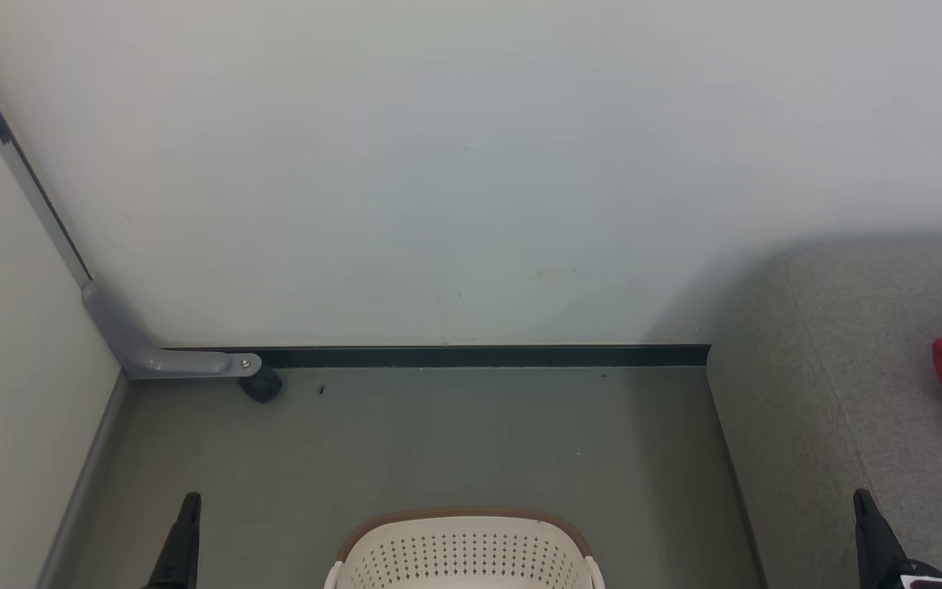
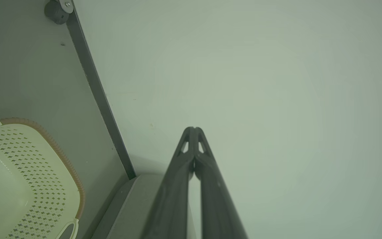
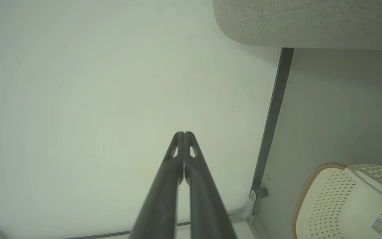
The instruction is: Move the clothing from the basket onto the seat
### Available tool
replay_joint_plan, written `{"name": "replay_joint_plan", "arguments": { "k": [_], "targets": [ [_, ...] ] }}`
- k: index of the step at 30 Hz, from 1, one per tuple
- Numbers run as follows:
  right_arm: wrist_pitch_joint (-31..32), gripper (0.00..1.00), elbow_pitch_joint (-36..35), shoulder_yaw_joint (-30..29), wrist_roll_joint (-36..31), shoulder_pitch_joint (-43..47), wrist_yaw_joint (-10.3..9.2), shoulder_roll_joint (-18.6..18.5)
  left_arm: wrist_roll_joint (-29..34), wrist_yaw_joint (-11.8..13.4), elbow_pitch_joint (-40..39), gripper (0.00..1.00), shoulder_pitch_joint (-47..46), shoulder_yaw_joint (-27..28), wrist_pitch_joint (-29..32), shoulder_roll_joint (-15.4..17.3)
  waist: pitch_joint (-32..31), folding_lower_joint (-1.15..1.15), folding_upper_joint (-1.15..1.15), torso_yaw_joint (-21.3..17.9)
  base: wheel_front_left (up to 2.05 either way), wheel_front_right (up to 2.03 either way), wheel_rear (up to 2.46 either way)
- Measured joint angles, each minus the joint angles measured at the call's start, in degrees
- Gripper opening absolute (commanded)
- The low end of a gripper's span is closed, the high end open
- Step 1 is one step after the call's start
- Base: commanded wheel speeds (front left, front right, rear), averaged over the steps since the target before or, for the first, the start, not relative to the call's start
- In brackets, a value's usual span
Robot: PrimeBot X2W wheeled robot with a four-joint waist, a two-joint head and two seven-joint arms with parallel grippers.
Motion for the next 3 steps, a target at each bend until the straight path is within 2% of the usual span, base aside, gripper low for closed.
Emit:
{"name": "replay_joint_plan", "arguments": {
  "k": [3],
  "targets": [
    [0.0,0.0,0.0,0.0,0.0,0.0,0.0,0.0,0.0,0.0,0.01,0.0,0.0,0.0,0.0,0.0,0.0,0.0,0.0,0.0,0.0,0.0,0.0]
  ]
}}
